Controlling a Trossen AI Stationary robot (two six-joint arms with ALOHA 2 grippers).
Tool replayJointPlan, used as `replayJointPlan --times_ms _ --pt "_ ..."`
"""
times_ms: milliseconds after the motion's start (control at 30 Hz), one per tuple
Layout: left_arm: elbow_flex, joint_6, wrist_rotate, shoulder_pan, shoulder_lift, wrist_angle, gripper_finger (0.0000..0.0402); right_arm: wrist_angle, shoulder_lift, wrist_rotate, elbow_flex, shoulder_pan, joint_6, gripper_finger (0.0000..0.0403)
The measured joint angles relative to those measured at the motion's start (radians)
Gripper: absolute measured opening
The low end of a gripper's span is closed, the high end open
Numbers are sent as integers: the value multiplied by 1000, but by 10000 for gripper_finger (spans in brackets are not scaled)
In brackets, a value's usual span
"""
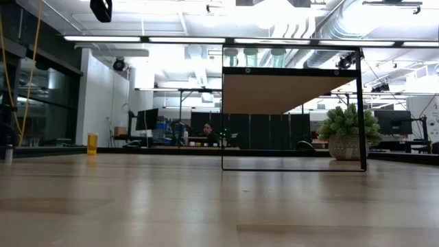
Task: Pick and place medicine bottles onto shelf by color
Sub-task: Put the bottom orange pill bottle on the shelf
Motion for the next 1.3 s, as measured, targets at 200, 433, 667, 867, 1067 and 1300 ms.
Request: replayJointPlan --times_ms 200,433,667,867,1067,1300 --pt "0 0 -1 0 0 0 0 8 0 -11 0 -1 8 169" --pt "0 -1 -3 0 0 0 0 4 0 -17 0 -5 11 169" --pt "0 -1 -3 0 0 0 0 8 0 -16 0 -5 16 169" --pt "0 -2 -3 0 0 0 0 11 0 -17 0 -5 16 160" --pt "0 -2 -3 0 0 0 0 13 0 -20 1 -5 16 114" --pt "0 0 -3 0 0 0 0 27 -30 -16 2 -4 15 102"
